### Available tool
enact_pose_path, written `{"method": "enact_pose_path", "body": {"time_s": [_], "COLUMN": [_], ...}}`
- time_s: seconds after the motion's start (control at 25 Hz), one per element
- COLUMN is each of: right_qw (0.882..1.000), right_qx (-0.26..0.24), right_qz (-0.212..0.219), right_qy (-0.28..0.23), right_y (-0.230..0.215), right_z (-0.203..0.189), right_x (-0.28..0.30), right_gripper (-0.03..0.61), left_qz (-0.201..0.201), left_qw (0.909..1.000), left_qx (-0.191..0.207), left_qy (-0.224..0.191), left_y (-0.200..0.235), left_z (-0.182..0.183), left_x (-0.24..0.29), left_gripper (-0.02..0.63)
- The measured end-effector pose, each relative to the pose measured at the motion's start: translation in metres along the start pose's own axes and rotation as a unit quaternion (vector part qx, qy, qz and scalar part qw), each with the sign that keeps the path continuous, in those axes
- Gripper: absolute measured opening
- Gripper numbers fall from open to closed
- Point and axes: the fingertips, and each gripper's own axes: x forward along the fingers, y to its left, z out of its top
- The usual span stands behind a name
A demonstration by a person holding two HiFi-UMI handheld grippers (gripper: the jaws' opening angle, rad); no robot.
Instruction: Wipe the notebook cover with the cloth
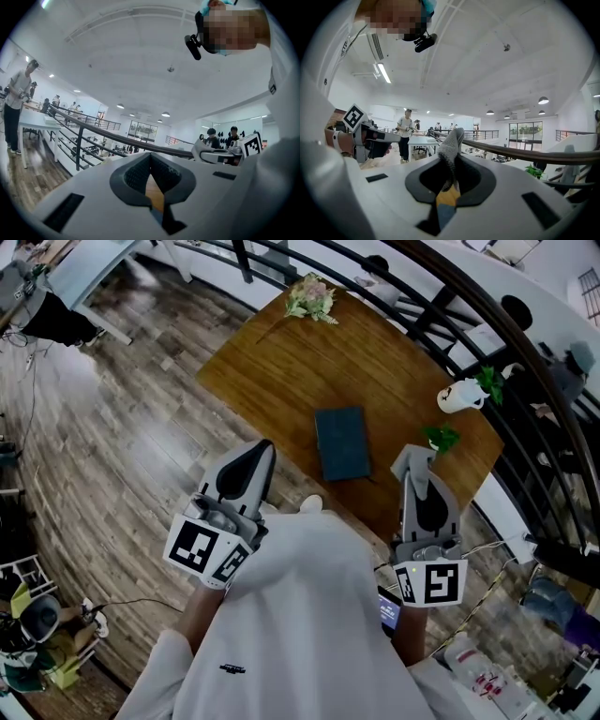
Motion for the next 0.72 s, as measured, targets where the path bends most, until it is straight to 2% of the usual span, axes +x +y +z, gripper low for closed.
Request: {"method": "enact_pose_path", "body": {"time_s": [0.72], "right_qw": [1.000], "right_qx": [0.009], "right_qz": [0.007], "right_qy": [0.006], "right_y": [0.0052], "right_z": [-0.0051], "right_x": [0.0001], "right_gripper": [0.037], "left_qz": [-0.002], "left_qw": [0.9999], "left_qx": [-0.007], "left_qy": [0.012], "left_y": [-0.0029], "left_z": [-0.0064], "left_x": [0.0005], "left_gripper": [0.018]}}
